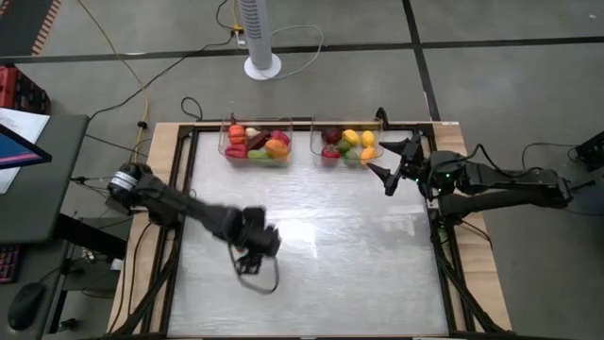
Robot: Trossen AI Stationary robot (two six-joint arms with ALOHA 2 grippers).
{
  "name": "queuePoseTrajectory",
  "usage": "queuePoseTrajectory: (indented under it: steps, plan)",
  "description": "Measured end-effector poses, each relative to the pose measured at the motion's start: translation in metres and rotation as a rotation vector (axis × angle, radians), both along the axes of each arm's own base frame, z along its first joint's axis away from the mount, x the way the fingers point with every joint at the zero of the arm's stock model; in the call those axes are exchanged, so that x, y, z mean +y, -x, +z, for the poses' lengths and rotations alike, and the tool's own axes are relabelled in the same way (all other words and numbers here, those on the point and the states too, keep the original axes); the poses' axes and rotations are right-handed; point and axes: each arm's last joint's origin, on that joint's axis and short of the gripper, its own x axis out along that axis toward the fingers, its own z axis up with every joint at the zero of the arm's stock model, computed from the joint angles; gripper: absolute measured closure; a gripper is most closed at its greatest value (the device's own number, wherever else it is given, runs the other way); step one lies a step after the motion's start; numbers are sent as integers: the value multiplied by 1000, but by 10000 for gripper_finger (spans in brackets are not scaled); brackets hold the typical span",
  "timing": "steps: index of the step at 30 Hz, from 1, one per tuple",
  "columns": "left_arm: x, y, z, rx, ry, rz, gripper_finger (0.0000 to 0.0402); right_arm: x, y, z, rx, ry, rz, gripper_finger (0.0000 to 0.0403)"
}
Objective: Sort produce into baskets
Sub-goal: Put the pepper in the container
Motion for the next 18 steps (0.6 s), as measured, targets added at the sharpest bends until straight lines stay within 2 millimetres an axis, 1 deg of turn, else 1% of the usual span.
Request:
queuePoseTrajectory:
  steps: [2,5,11,14,18]
  plan:
    - [-12,13,-15,56,-22,8,90,0,-3,-1,6,3,0,13]
    - [-20,26,-30,84,-71,27,90,0,-7,0,-3,17,4,13]
    - [-19,43,-57,153,-120,55,90,-1,-13,0,-6,26,6,13]
    - [-16,48,-71,172,-115,57,91,-1,-14,-1,3,33,7,13]
    - [-15,51,-80,163,-103,58,94,-1,-14,-1,7,45,9,13]
